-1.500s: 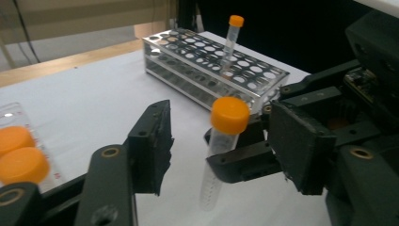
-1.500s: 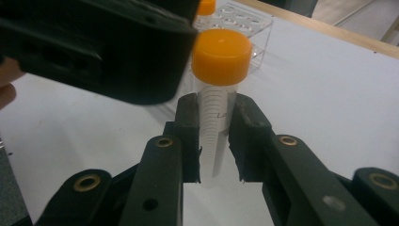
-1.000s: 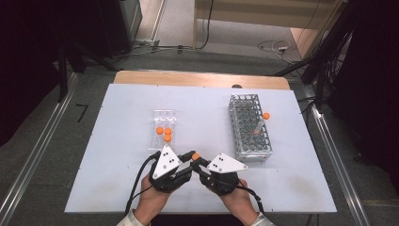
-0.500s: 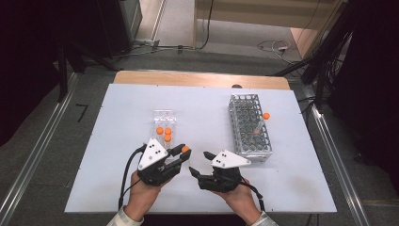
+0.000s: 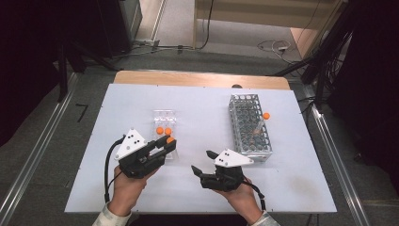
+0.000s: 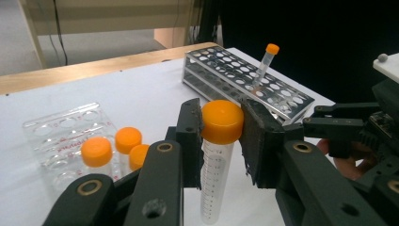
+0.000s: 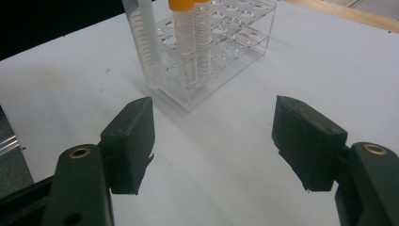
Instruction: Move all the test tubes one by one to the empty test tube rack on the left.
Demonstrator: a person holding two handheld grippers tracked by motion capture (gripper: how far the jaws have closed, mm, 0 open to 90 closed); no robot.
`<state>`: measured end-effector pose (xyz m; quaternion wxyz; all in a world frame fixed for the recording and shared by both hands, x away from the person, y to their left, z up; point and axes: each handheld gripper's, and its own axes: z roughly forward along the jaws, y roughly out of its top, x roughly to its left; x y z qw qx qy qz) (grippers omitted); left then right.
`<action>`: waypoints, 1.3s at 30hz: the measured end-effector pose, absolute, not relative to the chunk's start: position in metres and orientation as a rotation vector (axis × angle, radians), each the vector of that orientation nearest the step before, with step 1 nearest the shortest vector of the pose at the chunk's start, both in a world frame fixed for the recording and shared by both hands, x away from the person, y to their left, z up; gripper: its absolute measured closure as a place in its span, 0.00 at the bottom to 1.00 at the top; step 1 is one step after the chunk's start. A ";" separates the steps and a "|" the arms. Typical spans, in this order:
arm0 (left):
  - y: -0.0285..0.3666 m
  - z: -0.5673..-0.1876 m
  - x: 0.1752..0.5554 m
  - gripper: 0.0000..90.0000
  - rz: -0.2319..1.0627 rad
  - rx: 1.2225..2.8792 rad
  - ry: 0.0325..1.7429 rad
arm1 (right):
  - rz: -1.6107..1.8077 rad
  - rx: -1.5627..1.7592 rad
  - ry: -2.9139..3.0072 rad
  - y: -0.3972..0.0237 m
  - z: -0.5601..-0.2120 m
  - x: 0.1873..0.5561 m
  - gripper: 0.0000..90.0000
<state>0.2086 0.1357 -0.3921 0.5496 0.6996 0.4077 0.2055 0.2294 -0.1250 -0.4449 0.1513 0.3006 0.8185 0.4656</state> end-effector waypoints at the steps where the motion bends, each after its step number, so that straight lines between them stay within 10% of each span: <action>1: 0.137 -0.392 0.209 0.78 0.491 1.653 0.970 | 1.337 0.864 2.348 -0.125 -0.445 0.230 0.32; 39: 0.164 -0.387 0.222 0.78 0.670 1.578 1.069 | 1.327 0.888 2.339 -0.128 -0.445 0.232 0.32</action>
